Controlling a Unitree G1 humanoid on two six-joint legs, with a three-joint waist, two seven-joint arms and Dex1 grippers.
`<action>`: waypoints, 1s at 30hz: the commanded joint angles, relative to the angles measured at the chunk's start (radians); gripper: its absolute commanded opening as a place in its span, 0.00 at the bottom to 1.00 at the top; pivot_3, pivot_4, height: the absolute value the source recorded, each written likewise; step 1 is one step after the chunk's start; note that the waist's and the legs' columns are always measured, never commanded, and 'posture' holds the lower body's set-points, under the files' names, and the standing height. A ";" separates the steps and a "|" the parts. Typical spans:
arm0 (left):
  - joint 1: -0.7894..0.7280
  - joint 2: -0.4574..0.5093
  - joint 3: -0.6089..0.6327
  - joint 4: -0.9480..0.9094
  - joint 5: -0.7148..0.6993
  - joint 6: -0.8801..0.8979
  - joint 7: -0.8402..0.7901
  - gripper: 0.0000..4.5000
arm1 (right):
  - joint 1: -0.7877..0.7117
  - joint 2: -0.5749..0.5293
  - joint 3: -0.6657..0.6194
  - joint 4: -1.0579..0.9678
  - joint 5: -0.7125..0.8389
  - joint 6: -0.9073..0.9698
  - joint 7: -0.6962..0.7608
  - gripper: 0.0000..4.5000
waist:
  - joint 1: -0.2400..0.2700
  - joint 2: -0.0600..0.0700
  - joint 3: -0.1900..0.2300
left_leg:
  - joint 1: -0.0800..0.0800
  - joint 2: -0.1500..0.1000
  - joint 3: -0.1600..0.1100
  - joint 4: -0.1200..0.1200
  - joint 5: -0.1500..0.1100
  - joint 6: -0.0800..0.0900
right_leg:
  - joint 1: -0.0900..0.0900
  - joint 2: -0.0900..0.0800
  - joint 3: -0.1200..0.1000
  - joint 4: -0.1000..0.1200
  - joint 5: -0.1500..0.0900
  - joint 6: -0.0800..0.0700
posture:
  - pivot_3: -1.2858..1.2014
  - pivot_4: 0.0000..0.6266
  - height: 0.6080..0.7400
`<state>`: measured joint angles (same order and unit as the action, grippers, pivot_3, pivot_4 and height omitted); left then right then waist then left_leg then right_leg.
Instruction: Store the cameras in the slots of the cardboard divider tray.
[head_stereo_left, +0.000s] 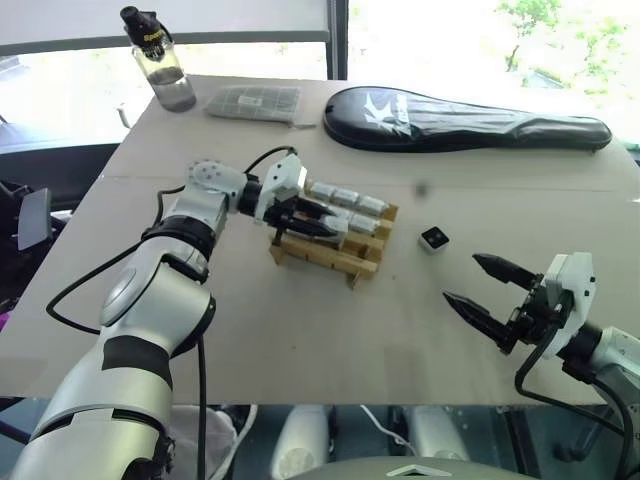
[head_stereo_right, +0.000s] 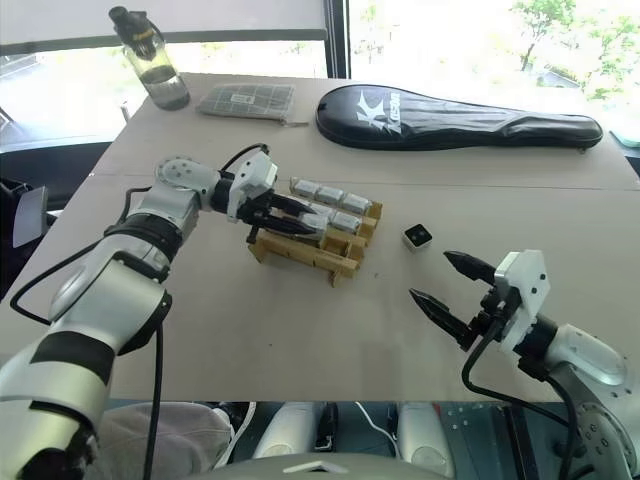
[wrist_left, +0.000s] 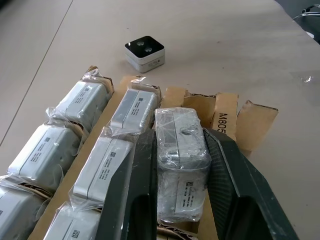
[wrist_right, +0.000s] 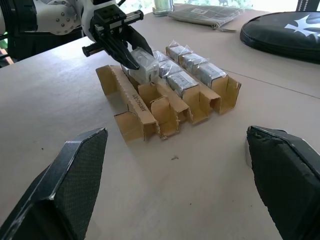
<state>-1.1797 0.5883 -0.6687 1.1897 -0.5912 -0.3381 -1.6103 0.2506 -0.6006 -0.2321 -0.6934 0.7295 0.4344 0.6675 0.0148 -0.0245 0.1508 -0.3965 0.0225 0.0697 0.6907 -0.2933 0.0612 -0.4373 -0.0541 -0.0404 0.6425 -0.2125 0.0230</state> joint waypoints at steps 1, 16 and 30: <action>-0.018 0.005 0.007 -0.009 -0.011 0.015 -0.004 0.17 | 0.005 0.001 -0.027 -0.040 0.009 -0.020 -0.004 0.98 | 0.000 0.000 0.000 | 0.000 0.000 0.000 0.000 0.000 0.000 | 0.000 0.000 0.000 0.000 0.000 0.000 | 0.52 0.24 1.00; -0.015 0.013 -0.002 0.010 0.045 -0.043 -0.004 0.99 | 0.025 -0.009 -0.039 -0.042 0.015 -0.020 0.010 1.00 | -0.001 0.000 0.000 | 0.000 0.000 0.000 0.000 0.000 0.000 | 0.000 0.000 0.000 0.000 0.000 0.000 | 0.52 0.24 1.00; 0.044 0.198 0.072 -0.217 -0.161 0.009 -0.004 0.99 | 0.004 -0.032 -0.016 -0.022 -0.008 -0.023 0.052 1.00 | -0.002 0.000 0.000 | 0.000 0.001 0.000 0.000 0.000 0.000 | 0.000 0.000 0.000 0.000 0.000 0.000 | 0.52 0.24 1.00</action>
<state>-1.1736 0.7132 -0.6234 1.0920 -0.6468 -0.3808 -1.6106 0.2613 -0.6174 -0.2421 -0.6988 0.7229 0.4314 0.6966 0.0129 -0.0243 0.1507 -0.3958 0.0244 0.0698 0.6910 -0.2932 0.0608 -0.4374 -0.0541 -0.0401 0.6429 -0.2124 0.0230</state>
